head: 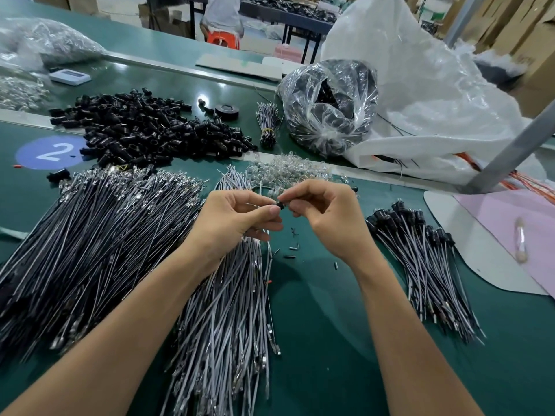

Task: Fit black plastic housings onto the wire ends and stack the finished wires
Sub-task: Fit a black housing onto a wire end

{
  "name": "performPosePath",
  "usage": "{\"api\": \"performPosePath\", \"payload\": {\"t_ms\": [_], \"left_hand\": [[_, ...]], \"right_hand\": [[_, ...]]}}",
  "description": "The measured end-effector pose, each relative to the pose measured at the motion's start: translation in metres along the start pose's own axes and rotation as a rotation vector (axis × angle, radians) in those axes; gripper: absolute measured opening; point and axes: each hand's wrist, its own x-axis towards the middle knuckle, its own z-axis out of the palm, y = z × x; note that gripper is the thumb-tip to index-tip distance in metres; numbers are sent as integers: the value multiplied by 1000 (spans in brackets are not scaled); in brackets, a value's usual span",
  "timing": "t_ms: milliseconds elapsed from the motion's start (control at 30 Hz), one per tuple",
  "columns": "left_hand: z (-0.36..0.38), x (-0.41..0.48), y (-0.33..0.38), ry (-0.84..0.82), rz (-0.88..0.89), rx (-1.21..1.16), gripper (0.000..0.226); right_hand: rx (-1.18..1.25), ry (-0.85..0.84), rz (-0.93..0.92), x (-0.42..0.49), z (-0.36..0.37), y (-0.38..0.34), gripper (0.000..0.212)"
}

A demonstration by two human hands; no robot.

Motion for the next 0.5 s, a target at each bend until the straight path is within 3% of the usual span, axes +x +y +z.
{"api": "performPosePath", "payload": {"t_ms": [233,500], "left_hand": [[-1,-1,1,-65,18,29,15],[-1,-1,-1,-76,49,30,19]], "right_hand": [[199,-10,109,1,-6,3,23],[215,-76,121,-1,-7,5,16]]}}
